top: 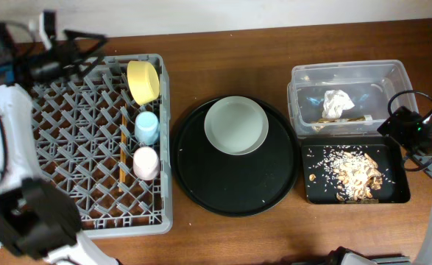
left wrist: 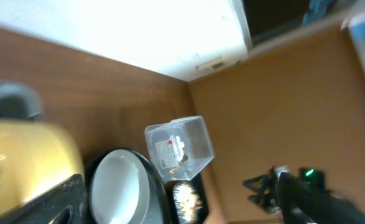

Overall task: Sort waste into correct bins and load items into the dishwasher rack
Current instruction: 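Push the yellow bowl upright into the rack slots with the left gripper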

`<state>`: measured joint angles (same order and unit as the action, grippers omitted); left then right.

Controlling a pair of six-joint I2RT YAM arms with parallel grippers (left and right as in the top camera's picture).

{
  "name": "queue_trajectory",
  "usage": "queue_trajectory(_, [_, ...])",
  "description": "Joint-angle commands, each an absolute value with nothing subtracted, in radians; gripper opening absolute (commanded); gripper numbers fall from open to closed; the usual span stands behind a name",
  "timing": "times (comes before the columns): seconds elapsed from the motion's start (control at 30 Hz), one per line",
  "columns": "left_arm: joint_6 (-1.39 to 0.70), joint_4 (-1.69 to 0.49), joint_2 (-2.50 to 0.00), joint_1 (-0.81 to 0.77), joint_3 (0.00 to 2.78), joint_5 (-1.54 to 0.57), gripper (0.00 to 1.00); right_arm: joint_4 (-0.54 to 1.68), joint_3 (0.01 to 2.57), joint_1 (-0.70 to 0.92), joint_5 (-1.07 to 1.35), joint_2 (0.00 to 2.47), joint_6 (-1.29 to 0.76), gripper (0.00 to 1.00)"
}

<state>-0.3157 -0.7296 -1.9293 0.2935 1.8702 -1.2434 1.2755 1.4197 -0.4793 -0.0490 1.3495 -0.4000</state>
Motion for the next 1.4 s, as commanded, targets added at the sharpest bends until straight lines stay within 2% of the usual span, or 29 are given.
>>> queue_trajectory(0.0, [-0.231, -0.751, -1.877, 0.121, 1.879, -0.958, 0.0, 1.275, 1.431, -0.485, -0.061, 1.349, -0.401, 0.99])
queue_trajectory(0.27, [-0.23, -0.87, -1.962, -0.271, 1.879, -0.008, 0.01, 1.276, 1.431, -0.485, -0.061, 1.349, -0.401, 0.99])
queue_trajectory(0.37, [-0.23, -0.877, -1.996, -0.316, 1.879, 0.171, 0.01, 1.276, 1.431, -0.485, -0.061, 1.349, -0.401, 0.99])
queue_trajectory(0.5, [-0.23, -0.877, -2.02, -0.302, 1.879, 0.229, 0.0, 1.276, 1.431, -0.485, -0.061, 1.349, -0.401, 0.99])
queue_trajectory(0.73, [-0.23, -0.941, -2.073, -0.175, 1.879, 0.245, 0.0, 1.276, 1.431, -0.485, -0.061, 1.349, -0.401, 0.99])
queue_trajectory(0.9, [-0.23, -1.017, -2.017, -0.083, 1.913, 0.263, 0.0, 1.276, 1.431, -0.485, -0.061, 1.349, -0.401, 0.99])
queue_trajectory(1.17, [-0.258, -1.004, -1.834, -0.098, 1.919, 0.259, 0.0, 1.276, 1.431, -0.485, -0.061, 1.349, -0.401, 0.99])
queue_trajectory(1.37, [-0.257, -1.006, -1.854, -0.097, 1.914, 0.257, 0.0, 1.276, 1.431, -0.485, -0.061, 1.349, -0.401, 0.99])
